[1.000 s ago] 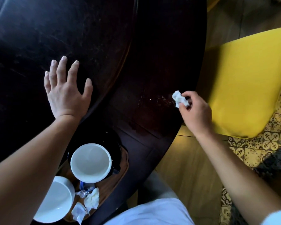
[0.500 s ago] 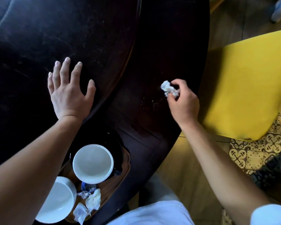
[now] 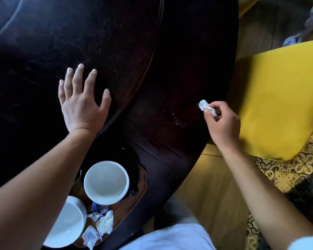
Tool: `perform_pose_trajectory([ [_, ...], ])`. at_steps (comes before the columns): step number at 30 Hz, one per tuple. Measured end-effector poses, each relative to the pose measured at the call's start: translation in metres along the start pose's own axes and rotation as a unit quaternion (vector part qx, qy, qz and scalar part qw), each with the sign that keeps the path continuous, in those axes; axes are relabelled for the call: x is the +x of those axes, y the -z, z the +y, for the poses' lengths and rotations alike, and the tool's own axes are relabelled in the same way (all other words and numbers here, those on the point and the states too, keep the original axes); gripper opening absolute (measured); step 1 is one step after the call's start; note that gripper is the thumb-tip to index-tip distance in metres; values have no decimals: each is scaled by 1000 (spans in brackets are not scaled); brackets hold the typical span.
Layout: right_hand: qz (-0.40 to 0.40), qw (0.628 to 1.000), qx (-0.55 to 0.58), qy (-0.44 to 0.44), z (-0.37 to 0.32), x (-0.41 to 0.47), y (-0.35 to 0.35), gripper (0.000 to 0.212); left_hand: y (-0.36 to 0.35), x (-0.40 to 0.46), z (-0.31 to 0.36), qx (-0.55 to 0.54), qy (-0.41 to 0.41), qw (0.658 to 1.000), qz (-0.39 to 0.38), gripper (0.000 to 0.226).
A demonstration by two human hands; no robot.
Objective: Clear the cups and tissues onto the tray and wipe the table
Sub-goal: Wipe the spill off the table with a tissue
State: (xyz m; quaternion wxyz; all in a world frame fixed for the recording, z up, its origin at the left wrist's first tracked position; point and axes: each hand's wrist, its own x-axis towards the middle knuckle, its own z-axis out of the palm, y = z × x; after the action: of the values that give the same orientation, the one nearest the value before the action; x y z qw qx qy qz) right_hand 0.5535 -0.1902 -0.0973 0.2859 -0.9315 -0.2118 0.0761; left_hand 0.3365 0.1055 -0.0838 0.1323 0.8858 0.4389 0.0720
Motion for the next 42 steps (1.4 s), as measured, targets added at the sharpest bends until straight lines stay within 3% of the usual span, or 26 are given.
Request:
perform_pose_trajectory([
  [6,-44,998,-50,-15,1,-19,-3,20,0,0,1,-1,3,1000,-2,61],
  [11,-124,987,-53,90,-28,-52,-17,15,1,0,2,-6,3,1000,-1,60],
  [18,-39,998,-49,23,-21,6,-8,17,0,0,0,-3,2,1000,-1,60],
  [21,-68,996,-54,22,-17,8,-6,30,0,0,1,-3,3,1000,0,60],
  [25,-142,984,-74,75,-29,-24,-13,13,0,0,1,0,4,1000,-2,61],
  [28,-163,980,-58,97,-39,-33,-15,13,0,1,1,-1,5,1000,-3,61],
  [35,-26,999,12,44,-61,65,-23,22,-1,1,0,2,3,1000,-2,61],
  [38,-64,998,-22,7,-75,99,-28,33,-1,1,0,1,3,1000,-2,61],
  [42,-113,988,-104,34,-81,99,-33,25,-1,1,1,1,2,1000,-1,61],
])
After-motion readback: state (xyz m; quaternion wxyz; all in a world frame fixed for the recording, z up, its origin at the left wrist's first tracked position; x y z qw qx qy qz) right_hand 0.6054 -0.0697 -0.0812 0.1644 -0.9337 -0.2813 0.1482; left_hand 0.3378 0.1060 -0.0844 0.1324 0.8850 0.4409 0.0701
